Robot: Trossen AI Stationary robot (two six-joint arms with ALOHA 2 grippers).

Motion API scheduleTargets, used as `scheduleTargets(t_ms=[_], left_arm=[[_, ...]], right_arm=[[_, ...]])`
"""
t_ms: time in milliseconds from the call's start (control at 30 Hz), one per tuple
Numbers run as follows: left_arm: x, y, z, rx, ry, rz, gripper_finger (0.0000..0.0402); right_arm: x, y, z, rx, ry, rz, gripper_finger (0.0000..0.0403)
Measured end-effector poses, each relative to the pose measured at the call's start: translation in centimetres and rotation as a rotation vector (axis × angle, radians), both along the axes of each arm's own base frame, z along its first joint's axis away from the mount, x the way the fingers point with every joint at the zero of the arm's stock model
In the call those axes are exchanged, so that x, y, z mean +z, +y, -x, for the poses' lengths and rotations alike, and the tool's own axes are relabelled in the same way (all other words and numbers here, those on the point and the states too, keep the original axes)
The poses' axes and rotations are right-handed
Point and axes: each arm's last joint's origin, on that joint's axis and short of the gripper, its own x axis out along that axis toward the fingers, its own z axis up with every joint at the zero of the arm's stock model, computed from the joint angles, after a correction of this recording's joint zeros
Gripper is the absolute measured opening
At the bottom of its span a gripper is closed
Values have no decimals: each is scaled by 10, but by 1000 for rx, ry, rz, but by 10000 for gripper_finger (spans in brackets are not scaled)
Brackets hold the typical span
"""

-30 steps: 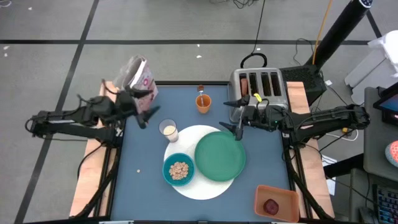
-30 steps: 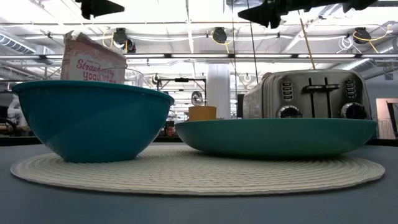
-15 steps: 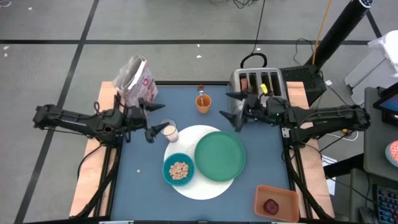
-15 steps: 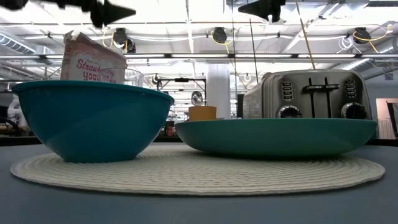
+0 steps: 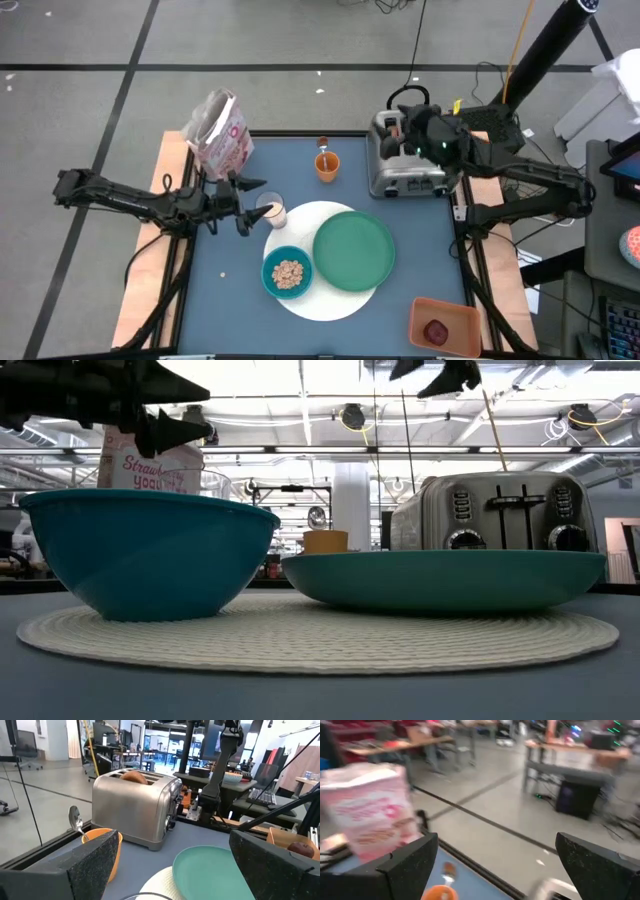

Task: Arrange a breakfast setting
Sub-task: Put the toasted bread on the green plate

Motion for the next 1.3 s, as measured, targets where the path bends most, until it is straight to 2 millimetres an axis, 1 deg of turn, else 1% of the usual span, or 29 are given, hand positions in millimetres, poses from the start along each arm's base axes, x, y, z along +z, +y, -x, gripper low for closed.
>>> scheduleTargets(t_ms=[100,300,433,633,800,1033,1133,1300], left_arm=[[0,0,0,0,-2,6,386],[0,0,0,0,-2,6,386],[0,0,0,0,-2,7,386],[0,0,0,0,-3,10,386],[0,0,0,0,-3,13,386],[0,0,0,1,-3,12,386],[0,0,0,0,-3,12,386],[0,0,0,1,-3,12,386]], right_arm=[[-3,-12,6,-72,49,-70,396],[-28,-27,19,-186,147,-193,396],[-47,-32,19,-166,178,-252,396],[-80,-38,19,-166,202,-283,395],[-99,-40,19,-174,204,-285,381],[-115,-40,18,-155,183,-286,342],[-119,-40,17,-124,160,-294,327],[-124,-40,16,-125,145,-282,307]])
